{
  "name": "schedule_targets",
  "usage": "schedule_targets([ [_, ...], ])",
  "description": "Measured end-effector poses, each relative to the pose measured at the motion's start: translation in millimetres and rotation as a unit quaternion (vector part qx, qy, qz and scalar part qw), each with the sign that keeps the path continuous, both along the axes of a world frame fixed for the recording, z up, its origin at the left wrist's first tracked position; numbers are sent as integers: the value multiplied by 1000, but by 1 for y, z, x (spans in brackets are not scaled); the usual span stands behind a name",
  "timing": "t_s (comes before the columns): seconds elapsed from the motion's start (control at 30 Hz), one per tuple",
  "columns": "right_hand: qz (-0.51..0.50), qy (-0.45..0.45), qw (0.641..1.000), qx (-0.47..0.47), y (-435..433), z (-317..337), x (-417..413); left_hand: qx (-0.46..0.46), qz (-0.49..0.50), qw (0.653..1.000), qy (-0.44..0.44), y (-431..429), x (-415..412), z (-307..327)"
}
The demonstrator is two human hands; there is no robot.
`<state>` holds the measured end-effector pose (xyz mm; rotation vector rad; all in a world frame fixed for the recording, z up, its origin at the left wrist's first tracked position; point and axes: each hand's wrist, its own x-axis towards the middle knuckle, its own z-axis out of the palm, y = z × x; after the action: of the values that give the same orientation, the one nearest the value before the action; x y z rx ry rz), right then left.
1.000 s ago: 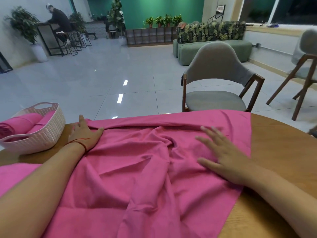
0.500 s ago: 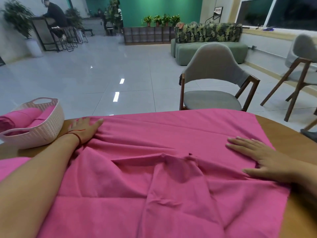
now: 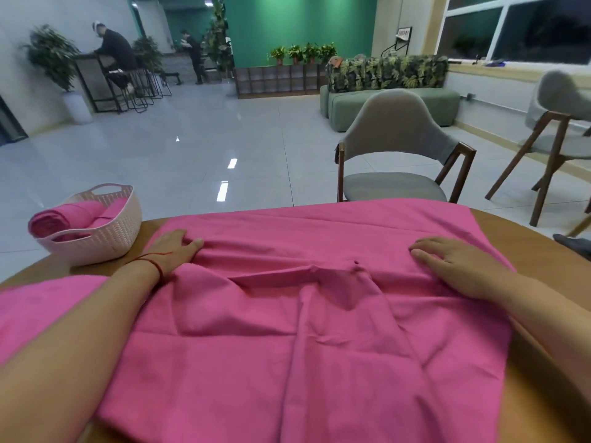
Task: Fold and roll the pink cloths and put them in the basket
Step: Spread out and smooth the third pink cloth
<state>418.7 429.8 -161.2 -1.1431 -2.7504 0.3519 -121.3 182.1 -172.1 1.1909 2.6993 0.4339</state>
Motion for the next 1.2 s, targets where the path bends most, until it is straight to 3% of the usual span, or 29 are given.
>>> schedule_targets([
  [0.2, -128, 75, 988, 39, -54, -15, -16, 22, -7, 999, -27, -56, 42, -3],
  [0.37, -206, 51, 974, 84, -121, -20, -20, 73, 22, 997, 22, -113, 100, -6],
  [0.6, -97, 9, 995, 23, -175, -28, 27, 88, 47, 994, 46, -176, 137, -26],
  [0.83, -30, -34, 999, 3, -124, -26, 84, 104, 40, 992, 59, -198, 167, -26],
  [1.1, 45, -89, 995, 12, -81, -30, 136, 163, 49, 985, -3, -226, 186, -14],
  [1.2, 43, -122, 991, 14, -88, -22, 140, 179, 48, 980, -70, -237, 182, -4],
])
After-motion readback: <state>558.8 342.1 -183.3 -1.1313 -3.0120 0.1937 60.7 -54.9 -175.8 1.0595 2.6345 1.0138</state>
